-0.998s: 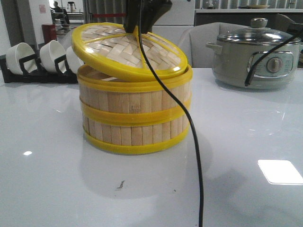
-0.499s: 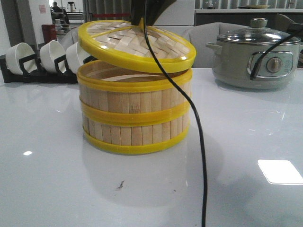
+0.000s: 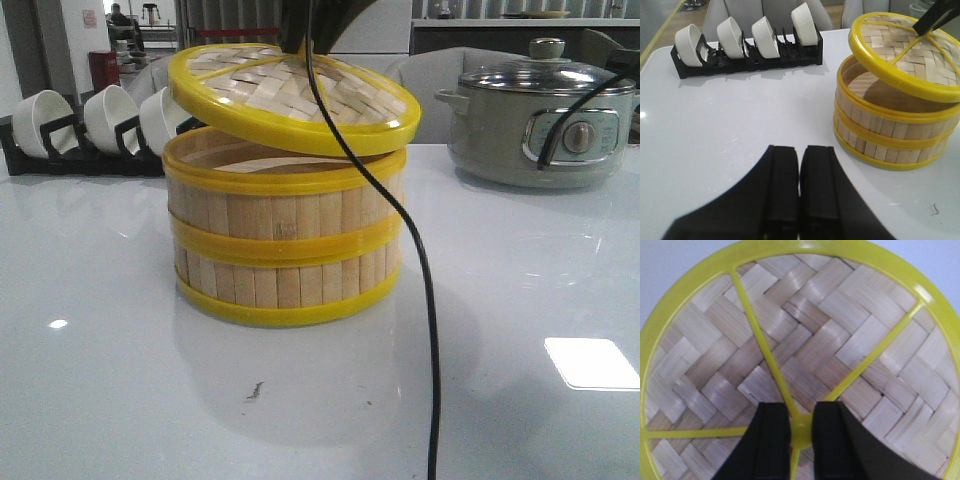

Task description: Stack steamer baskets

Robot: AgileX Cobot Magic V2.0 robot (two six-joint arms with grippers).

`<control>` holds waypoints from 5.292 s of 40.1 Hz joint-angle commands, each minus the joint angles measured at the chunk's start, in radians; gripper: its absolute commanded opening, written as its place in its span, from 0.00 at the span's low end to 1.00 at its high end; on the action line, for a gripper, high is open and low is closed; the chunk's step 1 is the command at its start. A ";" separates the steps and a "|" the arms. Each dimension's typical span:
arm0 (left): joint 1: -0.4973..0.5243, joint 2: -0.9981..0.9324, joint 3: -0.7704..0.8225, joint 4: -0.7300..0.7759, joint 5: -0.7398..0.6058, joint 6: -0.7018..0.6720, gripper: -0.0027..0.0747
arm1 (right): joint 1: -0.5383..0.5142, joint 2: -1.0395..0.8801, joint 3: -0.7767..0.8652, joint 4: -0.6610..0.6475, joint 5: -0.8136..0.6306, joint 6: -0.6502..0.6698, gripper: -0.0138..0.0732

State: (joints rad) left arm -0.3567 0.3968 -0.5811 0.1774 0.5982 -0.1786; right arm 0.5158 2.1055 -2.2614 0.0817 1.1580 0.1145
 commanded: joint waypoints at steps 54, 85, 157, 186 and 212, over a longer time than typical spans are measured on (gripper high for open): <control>-0.002 0.008 -0.026 0.002 -0.076 -0.006 0.15 | 0.024 -0.034 -0.033 -0.006 -0.079 -0.003 0.53; -0.002 0.008 -0.026 0.002 -0.076 -0.006 0.15 | -0.019 -0.109 -0.008 -0.011 -0.138 -0.003 0.51; -0.002 0.008 -0.026 0.002 -0.076 -0.006 0.15 | -0.459 -1.317 1.823 -0.011 -1.262 -0.003 0.19; -0.002 0.008 -0.026 0.002 -0.076 -0.006 0.15 | -0.459 -1.312 1.823 -0.011 -1.262 -0.003 0.19; 0.035 -0.014 0.014 0.002 -0.285 -0.006 0.15 | -0.459 -1.312 1.823 -0.011 -1.262 -0.003 0.19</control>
State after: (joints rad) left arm -0.3474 0.3867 -0.5635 0.1902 0.4967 -0.1786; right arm 0.0621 0.7991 -0.4090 0.0801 -0.0270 0.1145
